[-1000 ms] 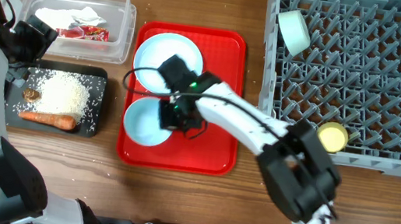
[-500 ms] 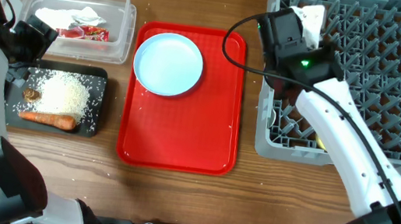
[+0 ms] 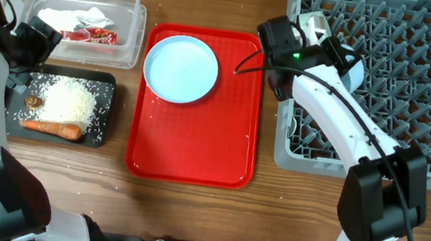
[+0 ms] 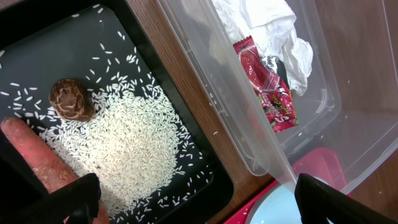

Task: Sort waste into correct bins and load items into the dishwasher rack
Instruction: 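Carry the light-blue bowl to the rack and release it with the right gripper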

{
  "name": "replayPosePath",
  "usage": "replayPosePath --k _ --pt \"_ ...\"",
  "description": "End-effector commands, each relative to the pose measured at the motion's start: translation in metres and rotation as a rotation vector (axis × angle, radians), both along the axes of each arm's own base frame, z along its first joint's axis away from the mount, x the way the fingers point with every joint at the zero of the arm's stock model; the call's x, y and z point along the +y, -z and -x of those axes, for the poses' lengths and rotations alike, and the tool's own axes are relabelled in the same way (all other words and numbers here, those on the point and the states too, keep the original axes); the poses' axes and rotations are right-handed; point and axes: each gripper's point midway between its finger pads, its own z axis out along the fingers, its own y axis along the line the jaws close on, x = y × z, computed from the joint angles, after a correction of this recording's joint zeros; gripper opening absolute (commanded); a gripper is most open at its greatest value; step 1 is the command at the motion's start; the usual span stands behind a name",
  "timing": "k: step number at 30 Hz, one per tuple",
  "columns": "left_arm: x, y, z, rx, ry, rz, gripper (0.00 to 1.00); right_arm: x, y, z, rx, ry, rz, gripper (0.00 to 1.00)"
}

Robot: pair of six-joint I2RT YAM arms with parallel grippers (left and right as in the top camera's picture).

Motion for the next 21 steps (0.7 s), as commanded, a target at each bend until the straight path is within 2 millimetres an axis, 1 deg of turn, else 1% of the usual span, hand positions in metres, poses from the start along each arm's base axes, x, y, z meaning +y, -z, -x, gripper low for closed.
replayPosePath --k 1,3,7,9,11,13,15,16,17,19,20,21 --pt "0.003 0.002 0.001 0.008 -0.013 -0.004 1.0 -0.015 0.01 0.004 -0.026 0.053 0.025 0.04" --pt "0.003 0.002 0.001 0.008 -0.013 -0.004 1.0 -0.02 0.013 0.004 -0.032 0.066 0.009 0.05" --pt "0.003 0.002 0.001 0.008 -0.013 -0.004 1.0 -0.015 0.022 0.002 -0.038 0.058 -0.058 0.04" --pt "0.003 0.002 0.001 0.008 -0.013 -0.004 1.0 -0.005 0.036 0.002 0.0 0.03 -0.132 0.04" --pt "0.003 0.002 0.001 0.008 -0.013 -0.004 1.0 0.007 0.046 0.006 0.054 0.0 -0.171 0.04" --pt "0.003 0.002 0.001 0.008 -0.013 -0.004 1.0 0.014 0.05 0.009 0.094 -0.02 -0.178 0.06" --pt "0.003 0.002 0.001 0.008 -0.013 -0.004 1.0 0.024 0.051 0.015 0.132 -0.048 -0.162 0.3" --pt "0.003 0.002 0.001 0.008 -0.013 -0.004 1.0 0.027 0.052 0.017 0.139 -0.055 -0.158 0.35" --pt "0.003 0.002 0.001 0.007 -0.013 -0.003 1.0 0.032 0.052 0.019 0.15 -0.069 -0.152 0.44" --pt "0.003 0.002 0.001 0.008 -0.013 -0.004 1.0 0.043 0.052 0.022 0.175 -0.103 -0.137 0.57" --pt "0.003 0.002 0.001 0.008 -0.013 -0.004 1.0 0.049 0.052 0.023 0.19 -0.124 -0.126 0.71" --pt "0.003 0.002 0.001 0.008 -0.013 -0.004 1.0 0.054 0.052 0.024 0.206 -0.143 -0.115 0.81"
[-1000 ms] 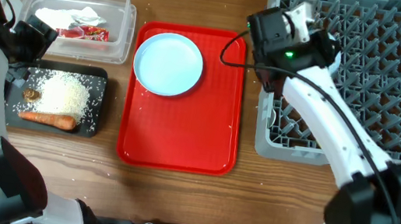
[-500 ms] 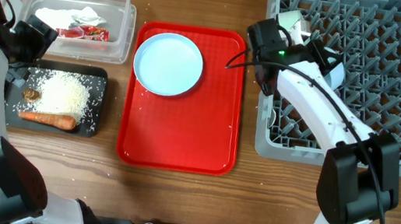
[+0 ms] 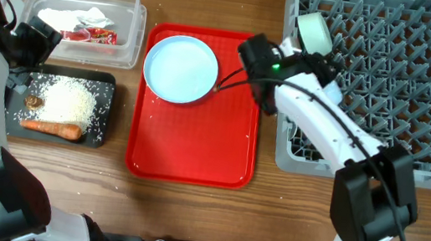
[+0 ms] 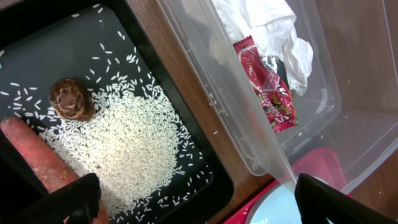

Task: Sort waste into correct bins and load items into the dishwasher rack
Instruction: 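Carry the light-blue bowl to the rack and release it with the right gripper, then grasp the edge of the light-blue plate with the right gripper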

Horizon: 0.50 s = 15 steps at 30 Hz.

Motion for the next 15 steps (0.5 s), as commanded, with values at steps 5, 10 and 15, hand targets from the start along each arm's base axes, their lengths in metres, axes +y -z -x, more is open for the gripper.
replayPosePath --k 5,10,15 --pt "0.003 0.002 0.001 0.007 -0.013 -0.003 1.0 0.022 0.005 0.004 0.049 -0.074 0.016 1.0" --pt "0.003 0.002 0.001 0.007 -0.013 -0.003 1.0 0.032 -0.02 -0.01 -0.046 -0.077 -0.044 1.0" --pt "0.003 0.002 0.001 0.007 -0.013 -0.003 1.0 0.052 -0.04 -0.027 -0.131 -0.147 -0.17 1.0"
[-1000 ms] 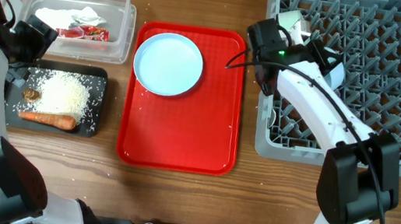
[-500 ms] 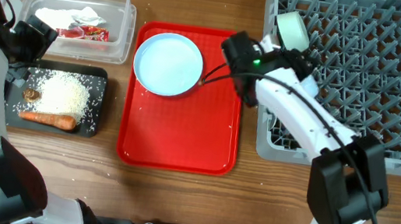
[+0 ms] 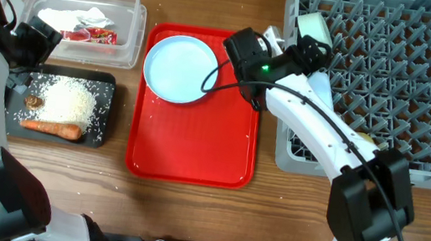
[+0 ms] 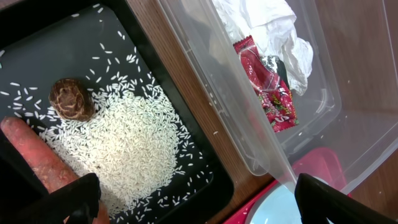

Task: Sort waste into correct bins and load items into the dishwasher rack
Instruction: 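Grasp the edge of the light-blue plate with the right gripper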

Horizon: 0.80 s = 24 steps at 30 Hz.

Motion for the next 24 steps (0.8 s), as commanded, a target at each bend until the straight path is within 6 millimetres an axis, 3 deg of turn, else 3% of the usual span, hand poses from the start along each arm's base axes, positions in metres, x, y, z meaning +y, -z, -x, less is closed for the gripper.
replayPosePath --k 1,4,6,7,9,10,12,13,15,24 --pt "0.003 0.002 0.001 0.007 -0.013 -0.003 1.0 0.021 -0.02 -0.008 -0.035 -0.078 -0.155 1.0" --pt "0.003 0.002 0.001 0.008 -0.013 -0.004 1.0 0.096 0.012 0.001 0.142 -0.296 -0.552 1.0" --pt "0.003 0.002 0.001 0.008 -0.013 -0.004 1.0 0.163 0.021 0.026 0.295 -0.413 -0.939 1.0" --pt "0.003 0.002 0.001 0.007 -0.013 -0.003 1.0 0.194 0.017 0.043 0.385 -0.436 -1.146 1.0" --pt "0.003 0.002 0.001 0.007 -0.013 -0.003 1.0 0.235 -0.001 0.074 0.551 -0.452 -1.45 1.0" --pt "0.003 0.002 0.001 0.007 -0.013 -0.003 1.0 0.245 -0.008 0.078 0.58 -0.48 -1.509 1.0" --pt "0.003 0.002 0.001 0.008 -0.013 -0.004 1.0 0.246 -0.011 0.066 0.52 -0.438 -1.533 1.0" --pt "0.003 0.002 0.001 0.007 -0.013 -0.003 1.0 0.237 -0.009 0.05 0.423 -0.329 -1.533 1.0" --pt "0.003 0.002 0.001 0.007 -0.013 -0.003 1.0 0.227 -0.008 0.035 0.331 -0.227 -1.532 1.0" --pt "0.003 0.002 0.001 0.007 -0.013 -0.003 1.0 0.217 -0.002 0.031 0.285 -0.095 -1.54 0.93"
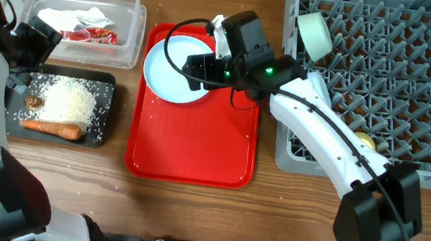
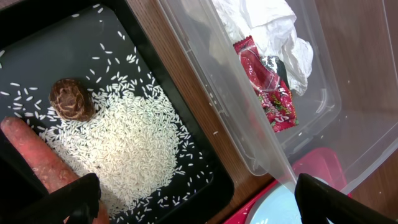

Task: Sort waste into correct bins and load items into the dishwasher rack
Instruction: 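Grasp the edge of the light-blue plate with the right gripper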

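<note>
A pale blue plate (image 1: 173,71) lies at the far left of the red tray (image 1: 195,147). My right gripper (image 1: 198,65) reaches in from the right and hangs over the plate's right part, its jaws apparently apart with nothing in them. A light green cup (image 1: 314,35) rests on its side in the grey dishwasher rack (image 1: 424,82), at the rack's far left. My left gripper (image 2: 199,208) is wide open above the black tray (image 2: 56,56) and holds nothing. That tray carries rice (image 2: 124,140), a carrot (image 2: 31,155) and a brown lump (image 2: 71,99).
A clear bin (image 1: 74,16) at the far left holds white tissue (image 2: 267,25) and a red wrapper (image 2: 267,93). A small yellowish thing (image 1: 362,141) lies low in the rack near its front left edge.
My right gripper has moved left from the tray's far right edge to over the plate's right part. The left arm, cup and waste have not moved.
My right gripper was at the rack's far left corner by the cup. Then it was off the cup, which stayed lying in the rack. It was then at the tray's right edge, and now it is over the plate. The left gripper stayed open above the black tray.
</note>
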{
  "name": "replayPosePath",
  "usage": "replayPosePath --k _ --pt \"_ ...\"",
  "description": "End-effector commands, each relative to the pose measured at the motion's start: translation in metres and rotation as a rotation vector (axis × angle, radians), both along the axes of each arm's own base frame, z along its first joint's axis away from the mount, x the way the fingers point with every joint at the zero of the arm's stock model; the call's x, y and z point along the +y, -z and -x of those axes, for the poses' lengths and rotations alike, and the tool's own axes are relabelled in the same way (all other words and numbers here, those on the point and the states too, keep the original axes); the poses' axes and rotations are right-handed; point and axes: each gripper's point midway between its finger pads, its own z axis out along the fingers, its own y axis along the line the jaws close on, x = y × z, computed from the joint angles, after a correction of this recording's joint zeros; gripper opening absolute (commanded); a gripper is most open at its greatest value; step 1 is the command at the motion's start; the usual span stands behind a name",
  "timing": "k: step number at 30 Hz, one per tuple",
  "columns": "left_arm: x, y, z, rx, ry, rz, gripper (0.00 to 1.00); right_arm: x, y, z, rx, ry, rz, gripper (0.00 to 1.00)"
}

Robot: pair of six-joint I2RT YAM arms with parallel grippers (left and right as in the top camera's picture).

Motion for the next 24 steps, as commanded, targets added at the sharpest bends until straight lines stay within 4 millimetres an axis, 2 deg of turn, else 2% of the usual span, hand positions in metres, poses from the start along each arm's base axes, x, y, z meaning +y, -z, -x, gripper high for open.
replayPosePath --k 1,6,8,9,11,15,17,20,24 --pt "0.003 0.002 0.001 0.007 -0.013 -0.003 1.0 0.0 -0.025 -0.008 -0.04 0.038 -0.032 0.92" --pt "0.003 0.002 0.001 0.007 -0.013 -0.003 1.0 -0.005 -0.08 -0.027 -0.154 0.077 -0.008 0.92" --pt "0.003 0.002 0.001 0.008 -0.013 -0.004 1.0 -0.003 -0.086 -0.032 -0.177 0.07 -0.006 0.92" --pt "0.003 0.002 0.001 0.007 -0.013 -0.003 1.0 -0.002 -0.081 -0.034 -0.169 0.07 0.0 0.92" --pt "0.003 0.002 0.001 0.007 -0.013 -0.003 1.0 0.0 -0.056 -0.035 -0.115 0.063 0.029 0.92" --pt "0.003 0.002 0.001 0.008 -0.013 -0.004 1.0 0.005 0.03 -0.028 0.085 0.042 0.118 0.95" --pt "0.003 0.002 0.001 0.007 -0.013 -0.003 1.0 0.008 0.057 -0.024 0.176 0.07 0.118 1.0" --pt "0.003 0.002 0.001 0.007 -0.013 -0.003 1.0 0.012 0.081 -0.034 0.179 0.098 0.126 0.99" --pt "0.003 0.002 0.001 0.007 -0.013 -0.003 1.0 0.008 0.098 -0.041 0.2 0.18 0.139 0.87"
